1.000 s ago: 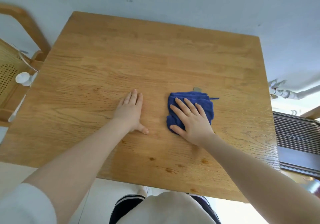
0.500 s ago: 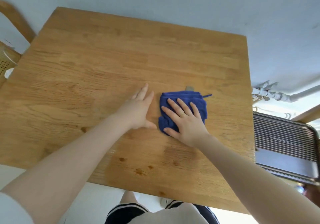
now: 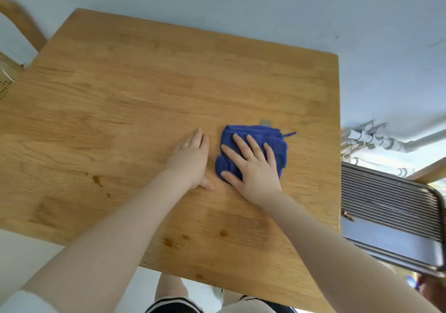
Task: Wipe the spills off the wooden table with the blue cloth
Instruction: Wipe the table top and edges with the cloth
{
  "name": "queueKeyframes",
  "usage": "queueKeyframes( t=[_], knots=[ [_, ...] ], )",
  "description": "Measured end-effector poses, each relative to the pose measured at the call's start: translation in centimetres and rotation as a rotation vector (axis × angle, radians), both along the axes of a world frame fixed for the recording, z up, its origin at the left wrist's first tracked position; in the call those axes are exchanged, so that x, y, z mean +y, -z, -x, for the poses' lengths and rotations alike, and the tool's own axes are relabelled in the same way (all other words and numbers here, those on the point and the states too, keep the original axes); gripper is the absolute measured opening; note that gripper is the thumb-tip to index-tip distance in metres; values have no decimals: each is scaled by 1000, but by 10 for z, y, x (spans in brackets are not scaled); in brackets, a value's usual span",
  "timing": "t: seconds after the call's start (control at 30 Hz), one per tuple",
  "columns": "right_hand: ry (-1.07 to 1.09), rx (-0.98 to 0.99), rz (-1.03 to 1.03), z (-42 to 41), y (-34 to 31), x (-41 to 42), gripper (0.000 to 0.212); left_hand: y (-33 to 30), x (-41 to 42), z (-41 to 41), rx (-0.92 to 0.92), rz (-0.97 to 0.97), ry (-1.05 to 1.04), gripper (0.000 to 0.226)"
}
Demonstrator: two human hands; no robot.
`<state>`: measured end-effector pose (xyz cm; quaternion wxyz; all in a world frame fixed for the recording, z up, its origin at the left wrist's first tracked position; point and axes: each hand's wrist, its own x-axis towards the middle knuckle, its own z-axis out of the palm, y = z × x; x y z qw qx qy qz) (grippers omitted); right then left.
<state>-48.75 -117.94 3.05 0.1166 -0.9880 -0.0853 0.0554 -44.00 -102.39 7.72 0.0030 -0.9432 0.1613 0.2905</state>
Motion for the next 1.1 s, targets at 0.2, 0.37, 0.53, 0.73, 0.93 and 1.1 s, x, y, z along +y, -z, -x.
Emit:
queueKeyframes(
  t=[0.2,0.37,0.53,0.73,0.93,1.1],
  knots=[
    [11,29,22,-38,3,-36,59,-5,-5,4,-40,-90,10,122],
    [212,39,5,-57,5,-57,59,-7,-16,16,-115,-91,102,106],
    [16,-5,27,21,2,-63,62,-9,-29,22,-30,-49,107,88],
    [75,-17,31,-8,5,-100,65,-12,-61,20,-42,128,66,98],
    [273,-6,58,-40,9,-121,60,6,-68,28,-7,72,70,111],
    [190,-49,58,37,6,-110,64,4,-76,29,-6,39,47,114]
  ],
)
